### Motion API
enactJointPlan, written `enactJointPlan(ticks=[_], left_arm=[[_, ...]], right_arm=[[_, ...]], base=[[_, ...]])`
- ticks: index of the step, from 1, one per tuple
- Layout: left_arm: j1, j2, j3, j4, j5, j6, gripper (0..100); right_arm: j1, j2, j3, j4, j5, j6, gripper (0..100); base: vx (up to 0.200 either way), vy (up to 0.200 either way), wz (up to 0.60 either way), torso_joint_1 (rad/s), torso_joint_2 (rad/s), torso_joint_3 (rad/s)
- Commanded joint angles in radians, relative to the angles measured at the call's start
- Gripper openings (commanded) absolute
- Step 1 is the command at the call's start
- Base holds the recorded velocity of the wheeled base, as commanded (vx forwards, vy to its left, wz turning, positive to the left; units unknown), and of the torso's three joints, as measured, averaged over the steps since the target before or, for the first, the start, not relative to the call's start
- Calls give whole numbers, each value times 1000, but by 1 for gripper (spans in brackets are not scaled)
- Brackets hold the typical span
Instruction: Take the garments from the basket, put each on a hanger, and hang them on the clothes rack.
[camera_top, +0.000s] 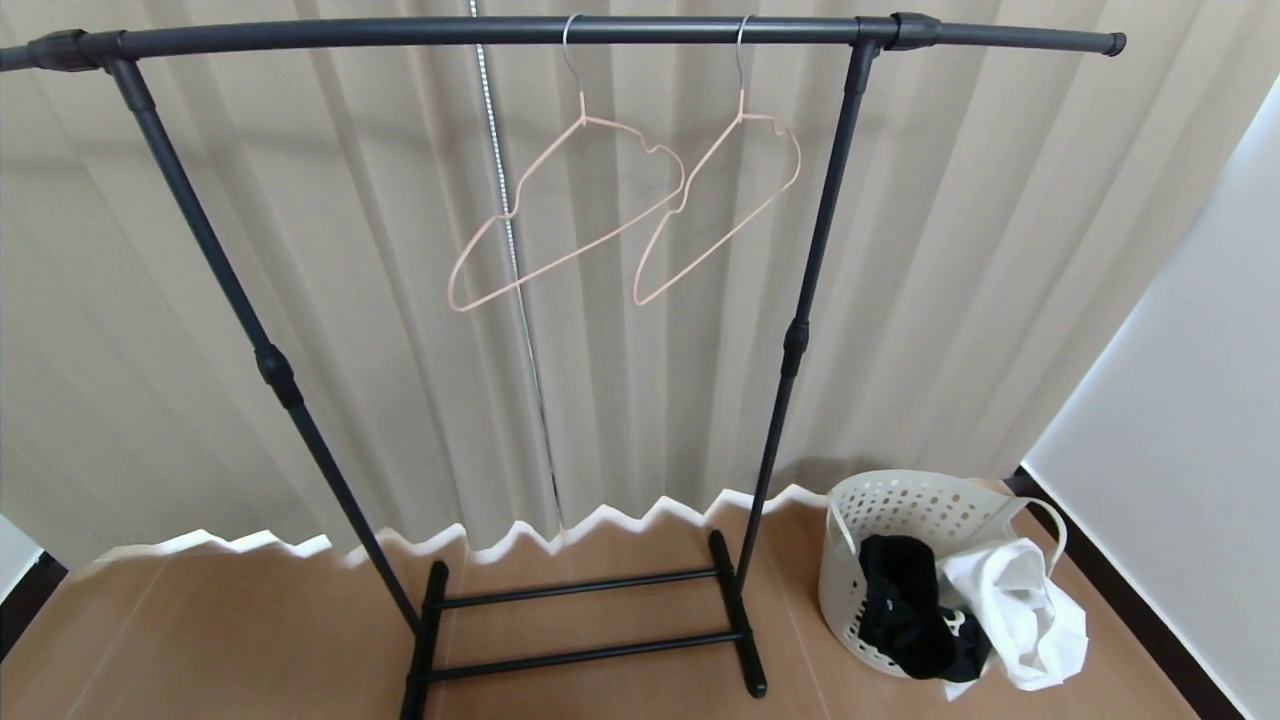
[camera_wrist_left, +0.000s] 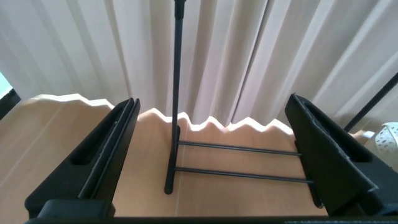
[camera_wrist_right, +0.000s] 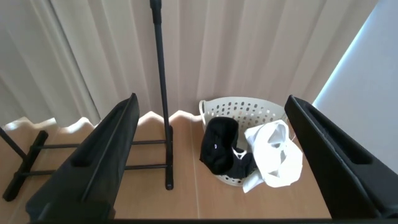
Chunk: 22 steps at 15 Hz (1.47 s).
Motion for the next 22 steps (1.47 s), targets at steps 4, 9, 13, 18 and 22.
enactJointPlan(ticks=[4,9,13,18,22], left_arm=[[0,1,0,0,1,0,100],[0,1,0,0,1,0,100],[0,1,0,0,1,0,100],[0,1,0,0,1,0,100],[0,1,0,0,1,0,100]], right_arm=[[0,1,0,0,0,-1,100],[0,1,0,0,0,-2,100],[0,1,0,-1,-4,1,100],[-1,1,0,-1,-1,-1,100],[0,1,0,-1,0,-4,100]], base=[[0,0,0,-141,502,350],[0,0,0,-107,473,365],[0,0,0,-56,450,393],[0,0,-480,-15,166,157],[0,0,-450,1,10,10]])
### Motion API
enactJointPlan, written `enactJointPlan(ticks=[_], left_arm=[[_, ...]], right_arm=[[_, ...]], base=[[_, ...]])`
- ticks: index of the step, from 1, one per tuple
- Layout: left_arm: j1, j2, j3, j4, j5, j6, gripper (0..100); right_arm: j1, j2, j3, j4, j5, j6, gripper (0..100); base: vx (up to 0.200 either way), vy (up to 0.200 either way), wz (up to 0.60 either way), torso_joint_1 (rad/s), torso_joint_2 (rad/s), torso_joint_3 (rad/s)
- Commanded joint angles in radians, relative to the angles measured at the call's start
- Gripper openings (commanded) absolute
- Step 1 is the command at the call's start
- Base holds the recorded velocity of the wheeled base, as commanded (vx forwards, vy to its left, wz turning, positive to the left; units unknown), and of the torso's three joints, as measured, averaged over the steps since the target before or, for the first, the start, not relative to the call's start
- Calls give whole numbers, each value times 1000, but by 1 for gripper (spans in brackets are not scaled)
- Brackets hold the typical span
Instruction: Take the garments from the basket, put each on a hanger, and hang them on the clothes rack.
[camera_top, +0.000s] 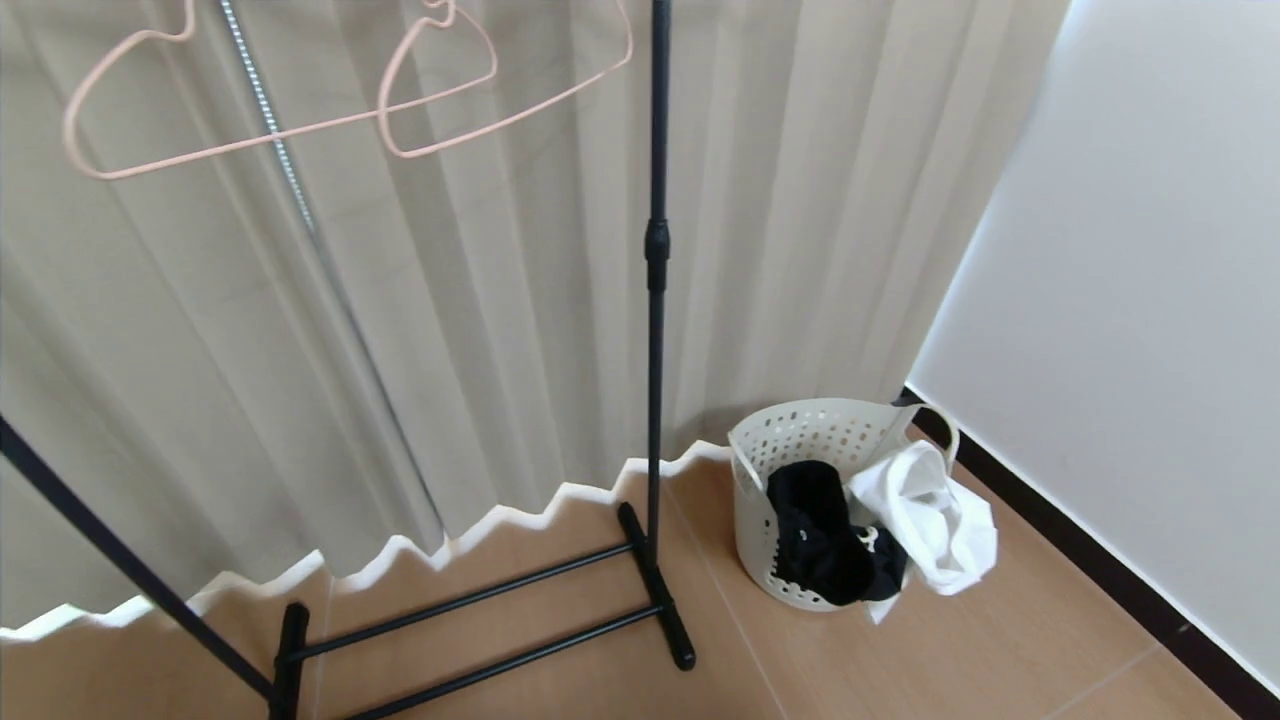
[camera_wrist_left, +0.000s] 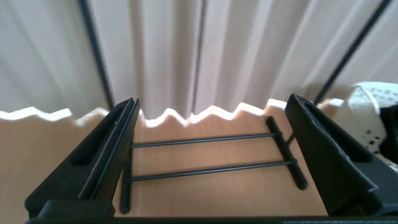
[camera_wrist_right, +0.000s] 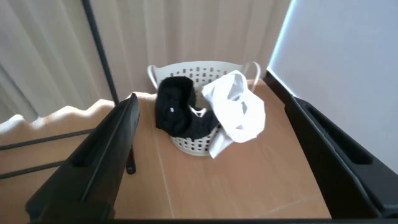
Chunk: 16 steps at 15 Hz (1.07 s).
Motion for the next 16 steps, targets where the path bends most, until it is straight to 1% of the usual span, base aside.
enactJointPlan(ticks=[1,5,9,16], left_arm=[[0,1,0,0,0,0,100],[0,1,0,0,0,0,100],[0,1,0,0,0,-2,100],[0,0,0,0,0,1,100]], right_arm=[[0,1,0,0,2,0,100],[0,1,0,0,0,0,100],[0,1,0,0,0,0,100],[0,1,0,0,0,0,100]], base=[[200,-200,0,-2,2,7],[200,-200,0,0,4,8],[200,0,0,0,5,-1],[0,0,0,0,0,0]])
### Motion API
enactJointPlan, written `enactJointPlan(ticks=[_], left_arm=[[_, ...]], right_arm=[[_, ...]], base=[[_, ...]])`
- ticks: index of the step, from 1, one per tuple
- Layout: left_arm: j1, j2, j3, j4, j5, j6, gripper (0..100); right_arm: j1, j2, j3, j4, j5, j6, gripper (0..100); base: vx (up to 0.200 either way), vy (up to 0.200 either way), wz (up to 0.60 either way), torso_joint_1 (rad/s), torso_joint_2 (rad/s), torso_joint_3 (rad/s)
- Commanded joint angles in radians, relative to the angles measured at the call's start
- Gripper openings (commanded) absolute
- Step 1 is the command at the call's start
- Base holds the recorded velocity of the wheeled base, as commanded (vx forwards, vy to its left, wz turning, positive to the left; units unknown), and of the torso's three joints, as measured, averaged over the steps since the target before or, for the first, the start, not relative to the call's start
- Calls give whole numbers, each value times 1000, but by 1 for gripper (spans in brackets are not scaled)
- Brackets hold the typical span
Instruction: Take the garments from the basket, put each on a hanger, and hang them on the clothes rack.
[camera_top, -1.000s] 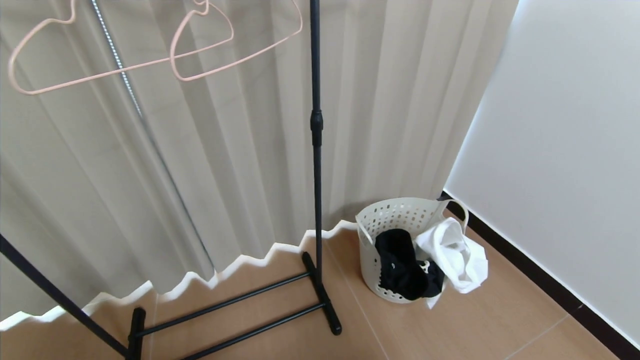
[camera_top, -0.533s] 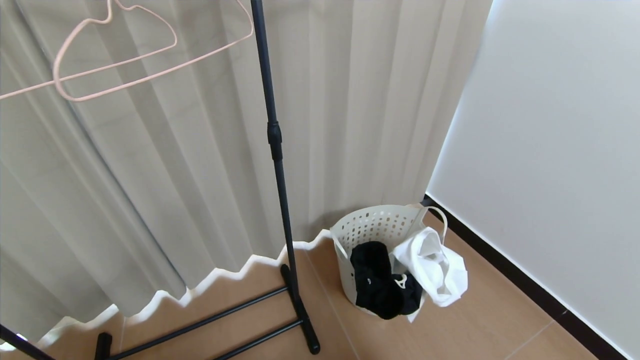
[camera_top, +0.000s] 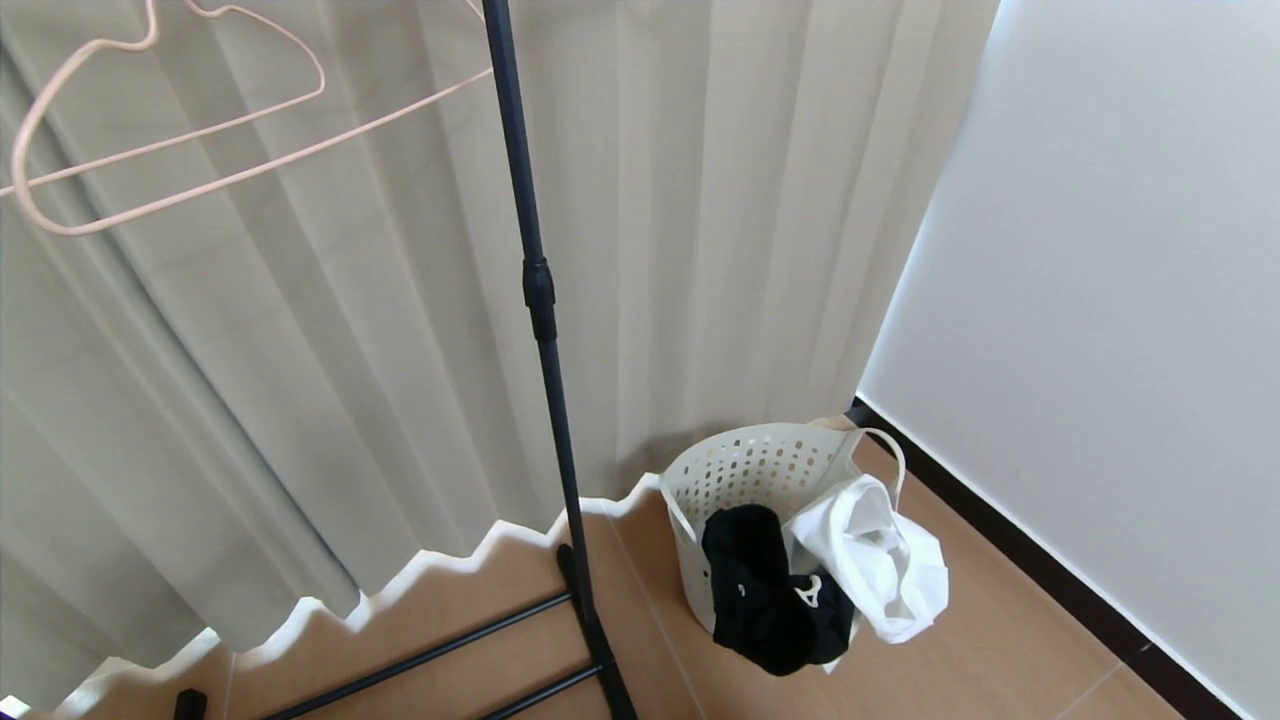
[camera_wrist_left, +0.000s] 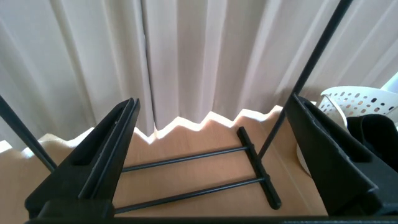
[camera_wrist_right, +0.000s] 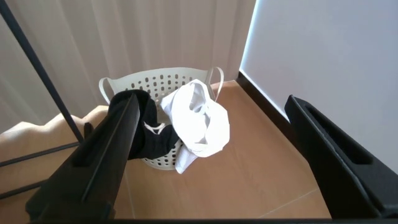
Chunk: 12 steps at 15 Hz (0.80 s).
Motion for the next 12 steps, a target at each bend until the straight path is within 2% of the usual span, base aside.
enactJointPlan(ticks=[1,5,12], left_arm=[[0,0,-1,0,1,-2,100],[0,0,-2,2,1,-7,100],[0,0,-1,2,1,-7,100]], right_arm=[[-2,1,0,0,0,0,100],[-1,1,0,0,0,0,100],[-1,1,0,1,0,-3,100]], base=[[0,0,0,0,0,0],[0,0,0,2,1,-124],[0,0,0,3,2,-196]])
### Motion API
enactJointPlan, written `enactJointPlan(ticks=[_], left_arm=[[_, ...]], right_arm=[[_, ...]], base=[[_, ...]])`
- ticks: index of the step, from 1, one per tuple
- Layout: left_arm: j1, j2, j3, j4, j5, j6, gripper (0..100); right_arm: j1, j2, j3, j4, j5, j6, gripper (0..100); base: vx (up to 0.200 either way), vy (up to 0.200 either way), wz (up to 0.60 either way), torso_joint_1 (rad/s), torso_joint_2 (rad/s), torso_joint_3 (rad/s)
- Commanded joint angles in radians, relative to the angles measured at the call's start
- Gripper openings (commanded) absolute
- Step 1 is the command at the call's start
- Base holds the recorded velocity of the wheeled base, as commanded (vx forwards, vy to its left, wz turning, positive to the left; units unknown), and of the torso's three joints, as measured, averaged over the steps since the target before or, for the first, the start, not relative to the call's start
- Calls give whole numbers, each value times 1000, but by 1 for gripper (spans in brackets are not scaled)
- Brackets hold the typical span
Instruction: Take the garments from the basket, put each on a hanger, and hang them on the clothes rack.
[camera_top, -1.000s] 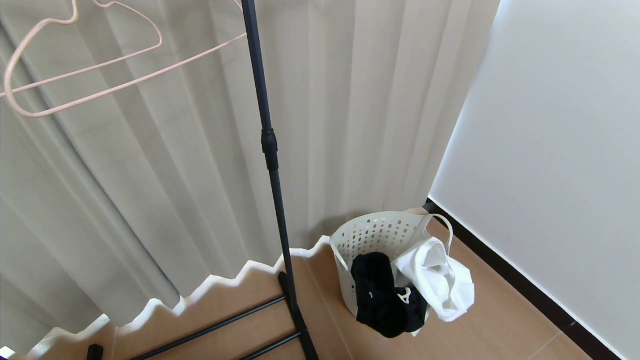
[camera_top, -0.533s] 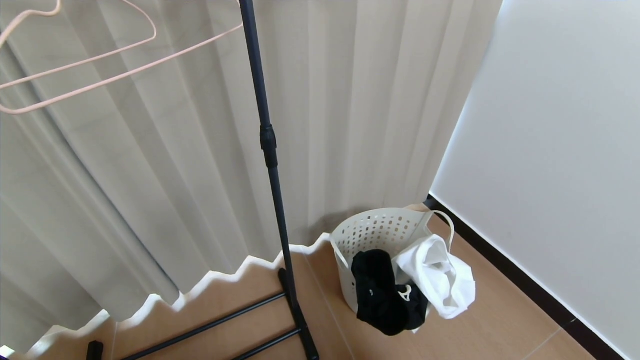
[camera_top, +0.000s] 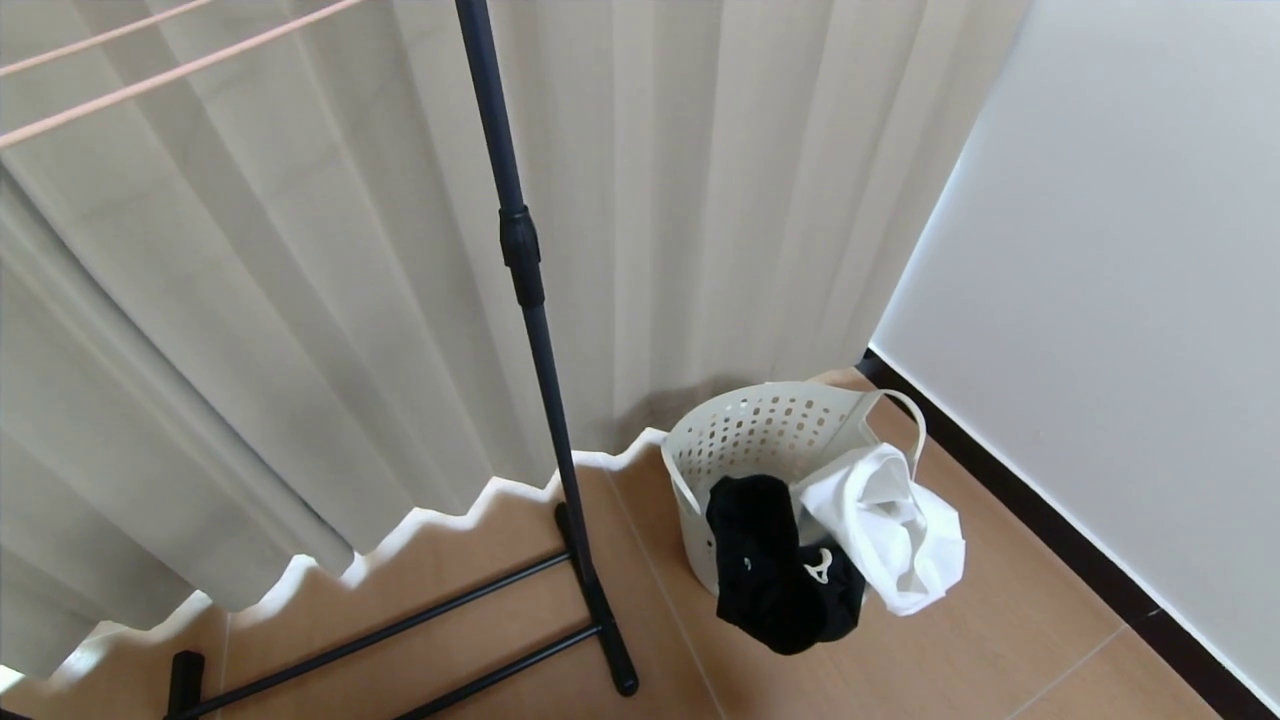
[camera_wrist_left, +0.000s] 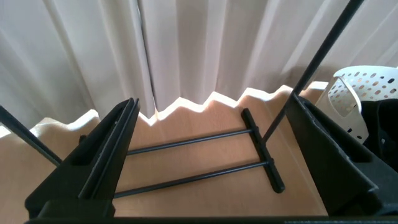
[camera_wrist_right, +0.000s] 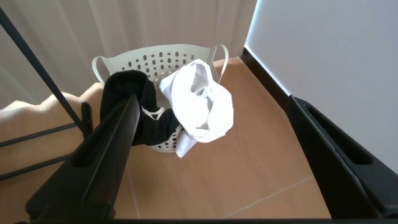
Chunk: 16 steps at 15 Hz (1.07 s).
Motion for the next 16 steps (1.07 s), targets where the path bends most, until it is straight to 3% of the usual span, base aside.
enactJointPlan(ticks=[1,14,16], left_arm=[[0,0,-1,0,0,-1,100],[0,0,0,0,0,0,100],[0,0,0,-2,0,0,100]], right_arm=[[0,1,0,0,1,0,100],[0,1,0,5,4,-20,100],[-6,84,-14,48,-18,-23,100]], base=[[0,0,0,12,2,-203],[0,0,0,2,5,-196],[0,0,0,-2,0,-124]])
